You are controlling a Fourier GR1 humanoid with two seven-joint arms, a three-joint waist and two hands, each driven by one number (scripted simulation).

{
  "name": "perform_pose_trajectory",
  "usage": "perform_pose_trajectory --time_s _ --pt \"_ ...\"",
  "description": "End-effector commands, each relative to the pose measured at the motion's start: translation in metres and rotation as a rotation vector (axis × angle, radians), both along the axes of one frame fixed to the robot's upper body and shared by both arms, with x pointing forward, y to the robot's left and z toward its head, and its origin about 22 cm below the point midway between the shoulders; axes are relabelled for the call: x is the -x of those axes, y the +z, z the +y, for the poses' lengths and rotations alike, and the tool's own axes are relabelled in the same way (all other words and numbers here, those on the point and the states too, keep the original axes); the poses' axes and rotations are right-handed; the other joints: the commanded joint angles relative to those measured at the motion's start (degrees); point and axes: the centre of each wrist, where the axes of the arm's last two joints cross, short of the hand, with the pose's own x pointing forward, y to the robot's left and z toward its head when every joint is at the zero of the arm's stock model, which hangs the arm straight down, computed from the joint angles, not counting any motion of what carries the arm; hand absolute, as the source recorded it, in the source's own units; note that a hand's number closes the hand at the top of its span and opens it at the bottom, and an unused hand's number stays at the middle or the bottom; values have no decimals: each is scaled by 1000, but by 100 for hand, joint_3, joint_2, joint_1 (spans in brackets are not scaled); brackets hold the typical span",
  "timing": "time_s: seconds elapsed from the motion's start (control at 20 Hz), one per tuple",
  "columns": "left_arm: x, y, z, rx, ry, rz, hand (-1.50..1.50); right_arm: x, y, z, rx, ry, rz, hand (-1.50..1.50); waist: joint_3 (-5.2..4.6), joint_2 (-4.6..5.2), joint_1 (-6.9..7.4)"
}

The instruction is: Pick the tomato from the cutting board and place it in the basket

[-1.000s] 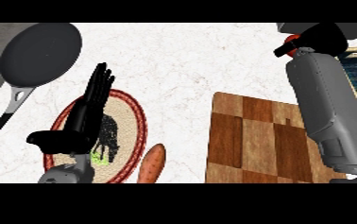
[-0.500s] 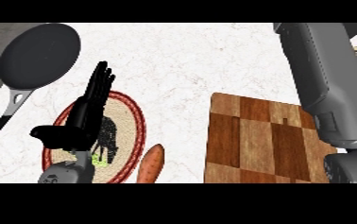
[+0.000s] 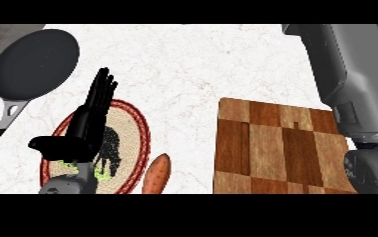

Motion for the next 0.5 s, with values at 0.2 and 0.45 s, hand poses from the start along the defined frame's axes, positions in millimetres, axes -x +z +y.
perform_pose_trajectory --time_s 0.2,0.45 --pt "5 -11 11 -9 40 23 0 -6 6 -2 -76 -280 81 150 -2 -53 -214" --pt "2 -4 11 -4 75 21 0 -4 -16 -14 -88 -299 38 150 11 -83 -334"
